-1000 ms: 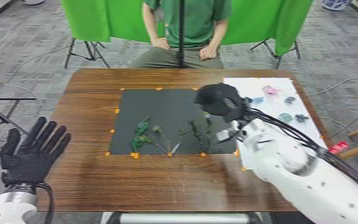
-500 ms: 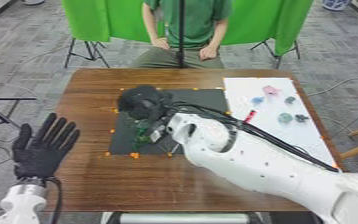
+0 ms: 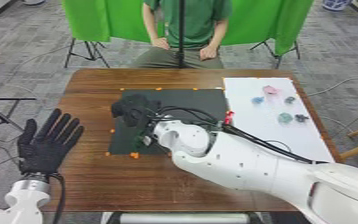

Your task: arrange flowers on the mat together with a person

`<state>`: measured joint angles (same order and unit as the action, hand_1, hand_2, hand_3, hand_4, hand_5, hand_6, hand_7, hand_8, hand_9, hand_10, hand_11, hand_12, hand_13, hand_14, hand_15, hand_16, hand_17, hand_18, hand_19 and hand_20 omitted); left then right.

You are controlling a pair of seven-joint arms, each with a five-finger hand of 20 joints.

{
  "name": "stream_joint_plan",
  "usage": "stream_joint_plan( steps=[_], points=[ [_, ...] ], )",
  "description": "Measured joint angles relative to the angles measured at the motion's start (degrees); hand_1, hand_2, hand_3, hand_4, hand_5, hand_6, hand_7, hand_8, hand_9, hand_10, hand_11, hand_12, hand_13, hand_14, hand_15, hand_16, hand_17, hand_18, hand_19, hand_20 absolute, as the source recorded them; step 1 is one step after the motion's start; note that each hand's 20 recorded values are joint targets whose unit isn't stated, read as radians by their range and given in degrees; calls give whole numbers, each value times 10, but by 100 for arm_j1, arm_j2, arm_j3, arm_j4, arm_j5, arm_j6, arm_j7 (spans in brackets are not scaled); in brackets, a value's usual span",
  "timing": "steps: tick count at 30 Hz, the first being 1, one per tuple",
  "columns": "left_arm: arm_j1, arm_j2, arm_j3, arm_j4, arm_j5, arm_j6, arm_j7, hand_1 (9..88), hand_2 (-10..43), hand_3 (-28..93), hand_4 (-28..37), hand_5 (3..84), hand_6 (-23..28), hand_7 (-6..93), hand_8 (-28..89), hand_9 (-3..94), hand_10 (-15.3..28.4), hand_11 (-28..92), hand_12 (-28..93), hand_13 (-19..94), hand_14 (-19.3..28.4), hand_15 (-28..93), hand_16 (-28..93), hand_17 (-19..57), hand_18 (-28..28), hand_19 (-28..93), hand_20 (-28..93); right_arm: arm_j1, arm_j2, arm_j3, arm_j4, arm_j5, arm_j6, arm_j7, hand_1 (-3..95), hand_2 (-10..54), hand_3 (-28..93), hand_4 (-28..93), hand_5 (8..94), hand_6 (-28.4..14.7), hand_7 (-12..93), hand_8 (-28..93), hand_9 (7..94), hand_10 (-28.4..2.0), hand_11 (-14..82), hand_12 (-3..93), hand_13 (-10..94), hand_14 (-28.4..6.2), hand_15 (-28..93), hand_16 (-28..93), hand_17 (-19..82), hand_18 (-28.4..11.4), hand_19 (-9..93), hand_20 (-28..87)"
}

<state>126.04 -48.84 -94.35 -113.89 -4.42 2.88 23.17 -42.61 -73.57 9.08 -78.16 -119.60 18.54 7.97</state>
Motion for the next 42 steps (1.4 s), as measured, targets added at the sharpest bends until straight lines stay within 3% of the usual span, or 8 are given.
stream_joint_plan(
  steps=[5, 9, 15, 22, 28, 34, 42],
  points=[
    [-95, -22, 6, 48, -1, 1, -37, 254, 110, 691, -283, 437, 73, 78, -82, 401, 140, 149, 87, 313, 162, 323, -67, -31, 146, 330, 140, -371, 23, 234, -104, -40, -237, -19, 607, -95, 693, -283, 538, 21, 360, -197, 578, -92, 195, 183, 614, -28, 148, 262, 373, -70, 538, 385],
    [-81, -46, -31, 43, -3, 2, -47, 255, 110, 691, -283, 437, 73, 78, -82, 401, 140, 150, 87, 311, 163, 328, -66, -31, 145, 330, 140, -532, 66, 320, -251, -90, -586, 0, 559, -95, 733, -283, 521, 33, 341, -202, 550, -65, 126, 147, 533, -36, 145, 192, 354, -73, 411, 346],
    [-5, -98, -97, 24, -3, 4, -53, 256, 109, 691, -283, 439, 72, 80, -82, 400, 140, 150, 87, 311, 166, 334, -66, -32, 146, 332, 141, -708, 89, 530, -294, -90, -448, -40, 537, -95, 738, -283, 517, 42, 330, -208, 530, -49, 94, 130, 495, -45, 149, 171, 322, -94, 385, 336],
    [79, -167, -179, 6, -5, 6, -90, 255, 109, 691, -283, 437, 72, 78, -82, 399, 140, 148, 87, 309, 166, 333, -68, -31, 145, 330, 139, -996, 221, 1087, -644, -107, -468, -118, 478, -95, 754, -283, 458, 25, 278, -191, 466, -58, 71, 115, 437, -60, 141, 154, 289, -102, 306, 291],
    [203, -301, -338, -55, -3, 8, -157, 255, 108, 690, -283, 437, 72, 76, -81, 400, 140, 148, 87, 309, 165, 328, -69, -31, 145, 330, 140, -1660, 609, 2155, -1653, 771, -656, -288, 457, -95, 758, -283, 441, 20, 256, -173, 447, -63, 61, 113, 383, -58, 125, 133, 262, -105, 252, 273],
    [415, -325, -531, -154, -1, 13, -145, 253, 107, 692, -283, 437, 72, 77, -81, 400, 140, 148, 87, 310, 165, 328, -67, -31, 146, 331, 141, -2584, 1333, 3562, -2618, 2428, -809, -729, 456, -95, 759, -283, 432, 22, 245, -174, 434, -57, 54, 113, 356, -61, 117, 119, 249, -101, 216, 269],
    [610, -349, -703, -227, 0, 20, -118, 253, 106, 692, -283, 437, 72, 76, -81, 400, 140, 147, 87, 310, 165, 327, -67, -31, 146, 331, 140, -4114, 2396, 5549, -3118, 3016, -637, -608, 445, -95, 754, -283, 429, 17, 225, -163, 415, -61, 48, 110, 334, -65, 113, 110, 238, -105, 186, 271]
  ],
)
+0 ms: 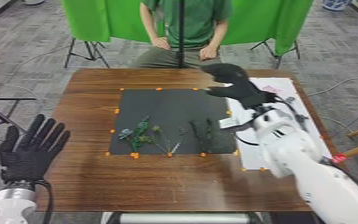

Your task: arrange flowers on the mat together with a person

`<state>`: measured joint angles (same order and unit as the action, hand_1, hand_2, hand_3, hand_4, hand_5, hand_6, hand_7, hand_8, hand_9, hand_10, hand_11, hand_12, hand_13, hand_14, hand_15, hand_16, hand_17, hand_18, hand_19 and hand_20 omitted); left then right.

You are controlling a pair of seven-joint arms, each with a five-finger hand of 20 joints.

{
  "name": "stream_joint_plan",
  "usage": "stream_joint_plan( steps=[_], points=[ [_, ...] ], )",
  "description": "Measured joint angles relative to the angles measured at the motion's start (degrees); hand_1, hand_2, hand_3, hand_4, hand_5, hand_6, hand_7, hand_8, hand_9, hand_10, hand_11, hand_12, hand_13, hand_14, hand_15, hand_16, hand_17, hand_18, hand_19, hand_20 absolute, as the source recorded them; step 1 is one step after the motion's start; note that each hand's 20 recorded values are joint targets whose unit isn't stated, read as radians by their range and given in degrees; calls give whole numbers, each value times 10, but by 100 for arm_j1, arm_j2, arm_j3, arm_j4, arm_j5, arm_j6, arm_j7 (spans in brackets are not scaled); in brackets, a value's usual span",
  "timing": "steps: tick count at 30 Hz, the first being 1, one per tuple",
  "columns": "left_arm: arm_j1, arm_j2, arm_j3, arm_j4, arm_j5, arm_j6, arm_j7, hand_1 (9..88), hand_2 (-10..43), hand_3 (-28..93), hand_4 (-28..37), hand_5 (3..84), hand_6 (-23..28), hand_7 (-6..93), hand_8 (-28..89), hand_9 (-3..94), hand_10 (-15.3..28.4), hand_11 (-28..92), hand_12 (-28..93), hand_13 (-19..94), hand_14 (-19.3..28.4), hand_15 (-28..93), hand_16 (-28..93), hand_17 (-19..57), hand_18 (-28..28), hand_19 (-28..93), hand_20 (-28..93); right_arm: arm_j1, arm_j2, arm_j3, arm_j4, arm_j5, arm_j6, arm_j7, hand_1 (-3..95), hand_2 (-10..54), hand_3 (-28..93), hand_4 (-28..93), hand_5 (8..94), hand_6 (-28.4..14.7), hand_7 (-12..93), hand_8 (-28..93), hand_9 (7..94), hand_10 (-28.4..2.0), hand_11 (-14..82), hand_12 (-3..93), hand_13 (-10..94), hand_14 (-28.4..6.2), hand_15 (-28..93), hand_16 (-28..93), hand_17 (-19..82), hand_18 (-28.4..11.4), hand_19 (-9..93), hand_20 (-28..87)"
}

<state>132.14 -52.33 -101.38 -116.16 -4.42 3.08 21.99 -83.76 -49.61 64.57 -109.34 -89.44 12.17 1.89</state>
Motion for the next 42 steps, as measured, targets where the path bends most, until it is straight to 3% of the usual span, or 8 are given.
stream_joint_plan(
  steps=[6, 17, 33, 42],
  points=[
    [70, -14, -27, -26, 1, -2, 46, 253, 106, 692, -283, 436, 72, 76, -81, 400, 139, 146, 87, 310, 164, 325, -67, -31, 146, 331, 140, -1236, 406, 1331, -210, 843, 72, 134, 439, -95, 759, -283, 430, 14, 210, -153, 407, -64, 46, 109, 326, -67, 111, 105, 236, -102, 172, 278],
    [160, -44, -80, -69, 1, -2, 89, 253, 106, 692, -283, 436, 71, 76, -81, 400, 138, 147, 88, 310, 164, 325, -66, -30, 145, 328, 139, -3140, 319, 3252, -626, 1199, 355, 122, 438, -95, 761, -283, 434, 13, 203, -148, 405, -65, 47, 107, 325, -68, 113, 101, 233, -102, 158, 287],
    [265, -64, -148, -117, 14, -6, 170, 260, 109, 688, -283, 464, 56, 78, -87, 429, 124, 143, 79, 318, 152, 309, -70, -17, 133, 310, 132, -3994, 167, 3711, -766, 1581, 952, -27, 433, -95, 761, -283, 440, 10, 202, -148, 423, -69, 50, 105, 308, -58, 103, 70, 228, -76, 60, 267],
    [241, -55, -155, -111, 11, -7, 155, 257, 109, 689, -283, 458, 62, 74, -85, 427, 127, 140, 78, 319, 152, 309, -68, -17, 132, 309, 134, -4178, 153, 3843, -845, 1666, 1015, -217, 430, -95, 756, -283, 441, 4, 192, -143, 423, -76, 50, 105, 314, -55, 103, 50, 249, -46, 1, 261]
  ],
)
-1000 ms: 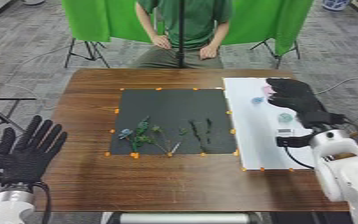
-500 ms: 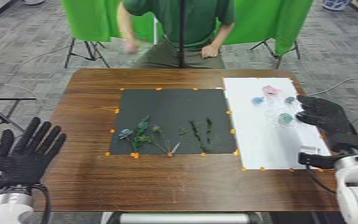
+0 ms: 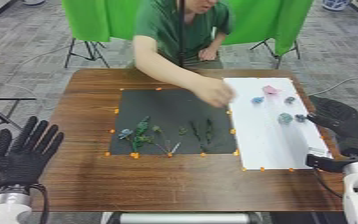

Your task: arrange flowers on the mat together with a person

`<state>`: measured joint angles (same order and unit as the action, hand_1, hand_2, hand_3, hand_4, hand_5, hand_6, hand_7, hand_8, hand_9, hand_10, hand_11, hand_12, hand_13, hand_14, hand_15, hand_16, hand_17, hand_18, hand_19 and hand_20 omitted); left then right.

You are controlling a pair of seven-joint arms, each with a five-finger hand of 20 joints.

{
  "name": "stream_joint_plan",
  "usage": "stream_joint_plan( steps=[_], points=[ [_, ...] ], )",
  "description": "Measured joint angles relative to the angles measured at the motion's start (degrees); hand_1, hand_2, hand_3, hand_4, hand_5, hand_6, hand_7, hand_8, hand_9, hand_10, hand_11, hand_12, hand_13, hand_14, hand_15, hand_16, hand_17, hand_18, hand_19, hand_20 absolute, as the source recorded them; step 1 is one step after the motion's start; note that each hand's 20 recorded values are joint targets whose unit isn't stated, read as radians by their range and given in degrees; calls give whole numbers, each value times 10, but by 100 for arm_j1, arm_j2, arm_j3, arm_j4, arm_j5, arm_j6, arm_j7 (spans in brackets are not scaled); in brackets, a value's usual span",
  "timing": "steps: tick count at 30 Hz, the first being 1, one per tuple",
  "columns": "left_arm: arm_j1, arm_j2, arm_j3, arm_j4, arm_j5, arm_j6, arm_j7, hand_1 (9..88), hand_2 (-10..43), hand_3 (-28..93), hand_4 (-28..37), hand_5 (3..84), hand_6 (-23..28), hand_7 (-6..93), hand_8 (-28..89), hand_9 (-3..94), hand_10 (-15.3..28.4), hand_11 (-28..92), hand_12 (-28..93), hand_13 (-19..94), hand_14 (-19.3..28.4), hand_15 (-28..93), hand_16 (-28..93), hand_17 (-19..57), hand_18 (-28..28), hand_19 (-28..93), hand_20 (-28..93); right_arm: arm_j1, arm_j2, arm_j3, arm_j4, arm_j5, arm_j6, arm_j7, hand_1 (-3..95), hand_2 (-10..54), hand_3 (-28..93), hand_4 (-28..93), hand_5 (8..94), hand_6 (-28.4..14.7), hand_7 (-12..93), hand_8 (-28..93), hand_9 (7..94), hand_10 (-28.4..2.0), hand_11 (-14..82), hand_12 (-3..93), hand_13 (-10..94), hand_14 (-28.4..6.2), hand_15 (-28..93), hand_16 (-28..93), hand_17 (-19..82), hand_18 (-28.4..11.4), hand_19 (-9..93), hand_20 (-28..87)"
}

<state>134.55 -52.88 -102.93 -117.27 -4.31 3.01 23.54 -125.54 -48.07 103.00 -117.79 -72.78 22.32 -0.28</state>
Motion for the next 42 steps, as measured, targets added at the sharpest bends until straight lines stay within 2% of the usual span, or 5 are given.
stream_joint_plan(
  steps=[11, 22, 32, 36, 42],
  points=[
    [-10, 6, -23, 10, -6, -8, -54, 255, 110, 688, -283, 453, 65, 73, -83, 422, 130, 139, 79, 318, 153, 308, -69, -18, 133, 308, 134, -47, -36, -91, -18, 139, 40, -223, 427, -95, 754, -283, 441, 1, 192, -142, 422, -79, 49, 105, 317, -55, 111, 42, 254, -43, -7, 277],
    [-182, 70, 32, 12, -6, -67, -40, 255, 108, 690, -283, 453, 66, 74, -83, 421, 133, 141, 80, 316, 154, 311, -69, -20, 133, 310, 134, 145, 57, -252, -18, 321, 40, -448, 401, -95, 748, -283, 444, -3, 187, -143, 424, -83, 50, 104, 314, -55, 111, 34, 255, -42, -9, 279],
    [-87, 59, 38, -44, -16, -67, -34, 255, 107, 691, -283, 452, 68, 73, -82, 419, 134, 141, 81, 316, 155, 311, -69, -20, 134, 310, 133, 129, 48, -72, -1, 1924, -854, -992, 393, -95, 717, -262, 497, -25, 157, -124, 503, -109, 67, 126, 473, -77, 155, 124, 367, -75, 201, 413],
    [-97, 59, 77, -40, -17, -82, -26, 255, 108, 689, -283, 452, 68, 73, -82, 418, 135, 142, 81, 316, 154, 309, -69, -21, 134, 310, 133, 152, 20, -41, 54, 2171, -1120, -998, 399, -95, 684, -229, 547, -17, 163, -117, 591, -110, 89, 145, 592, -72, 161, 166, 417, -65, 410, 427],
    [-139, 59, 95, -35, -13, -108, -31, 254, 107, 690, -283, 451, 68, 73, -82, 417, 136, 141, 81, 316, 155, 310, -69, -21, 134, 310, 133, 353, -15, -169, 191, 2407, -1353, -981, 399, -95, 667, -213, 573, -9, 165, -117, 636, -103, 93, 146, 679, -55, 163, 162, 498, -33, 484, 379]
  ],
)
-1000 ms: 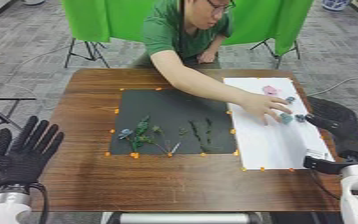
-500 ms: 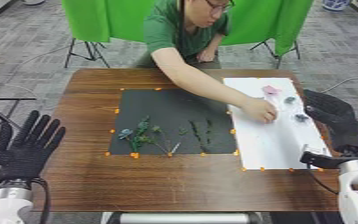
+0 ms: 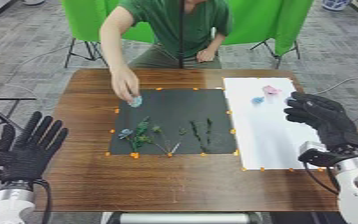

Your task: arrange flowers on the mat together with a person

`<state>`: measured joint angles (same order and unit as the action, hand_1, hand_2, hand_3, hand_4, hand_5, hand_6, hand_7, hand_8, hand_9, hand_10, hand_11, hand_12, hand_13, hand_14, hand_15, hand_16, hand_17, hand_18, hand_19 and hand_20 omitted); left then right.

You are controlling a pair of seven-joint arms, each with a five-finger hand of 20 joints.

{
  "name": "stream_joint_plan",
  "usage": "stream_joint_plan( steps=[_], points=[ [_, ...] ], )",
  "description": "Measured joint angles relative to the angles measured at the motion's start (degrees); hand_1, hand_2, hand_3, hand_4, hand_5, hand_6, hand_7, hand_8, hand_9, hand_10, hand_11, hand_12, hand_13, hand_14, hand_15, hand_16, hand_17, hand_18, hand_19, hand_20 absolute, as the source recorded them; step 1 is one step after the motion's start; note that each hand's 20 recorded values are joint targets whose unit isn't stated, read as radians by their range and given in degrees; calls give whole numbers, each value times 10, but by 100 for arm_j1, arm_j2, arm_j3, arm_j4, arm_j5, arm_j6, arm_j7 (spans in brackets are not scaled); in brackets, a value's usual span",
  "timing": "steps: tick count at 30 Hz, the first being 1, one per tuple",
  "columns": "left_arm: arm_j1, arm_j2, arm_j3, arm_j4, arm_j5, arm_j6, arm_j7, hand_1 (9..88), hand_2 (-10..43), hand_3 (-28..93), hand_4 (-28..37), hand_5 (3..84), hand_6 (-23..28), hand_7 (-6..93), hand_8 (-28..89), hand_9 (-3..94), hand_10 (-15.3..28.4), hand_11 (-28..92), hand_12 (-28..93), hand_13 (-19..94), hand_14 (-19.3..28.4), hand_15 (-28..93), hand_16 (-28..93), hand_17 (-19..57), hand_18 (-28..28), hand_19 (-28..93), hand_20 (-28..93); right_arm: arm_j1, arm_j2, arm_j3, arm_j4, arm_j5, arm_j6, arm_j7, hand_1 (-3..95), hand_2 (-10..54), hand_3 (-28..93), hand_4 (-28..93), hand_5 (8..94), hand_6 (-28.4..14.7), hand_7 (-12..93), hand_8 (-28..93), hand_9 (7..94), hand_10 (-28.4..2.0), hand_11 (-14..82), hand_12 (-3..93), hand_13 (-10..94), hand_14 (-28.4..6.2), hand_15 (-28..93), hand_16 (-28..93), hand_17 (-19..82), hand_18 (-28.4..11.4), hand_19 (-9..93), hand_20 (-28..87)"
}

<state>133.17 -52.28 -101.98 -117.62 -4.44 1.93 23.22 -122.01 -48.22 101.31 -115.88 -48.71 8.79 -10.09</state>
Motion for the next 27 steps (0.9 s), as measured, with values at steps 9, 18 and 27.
stream_joint_plan(
  steps=[9, 18, 27],
  points=[
    [25, -15, -8, -3, -8, 5, -6, 255, 107, 690, -283, 451, 69, 74, -82, 416, 137, 142, 82, 317, 156, 312, -68, -22, 135, 311, 133, -59, -289, 771, 26, 356, -1473, 697, 402, -95, 645, -194, 562, -19, 122, -98, 617, -120, 83, 133, 706, -74, 156, 124, 556, -25, 486, 308],
    [68, -29, -10, -8, -9, 11, -4, 255, 108, 690, -283, 451, 69, 75, -82, 414, 138, 142, 84, 317, 153, 309, -69, -22, 135, 311, 132, 364, -530, 1154, 175, -613, -3337, 2043, 406, -94, 647, -191, 566, -19, 121, -97, 596, -121, 81, 133, 597, -81, 148, 120, 478, -54, 376, 263],
    [76, -43, -7, -4, -10, 18, -19, 256, 108, 690, -283, 450, 69, 73, -82, 414, 138, 142, 84, 316, 155, 310, -68, -22, 135, 310, 133, 258, -367, 801, 107, -476, -2310, 1262, 404, -95, 666, -201, 559, -20, 128, -100, 577, -116, 78, 132, 539, -85, 140, 115, 443, -65, 289, 288]
  ],
)
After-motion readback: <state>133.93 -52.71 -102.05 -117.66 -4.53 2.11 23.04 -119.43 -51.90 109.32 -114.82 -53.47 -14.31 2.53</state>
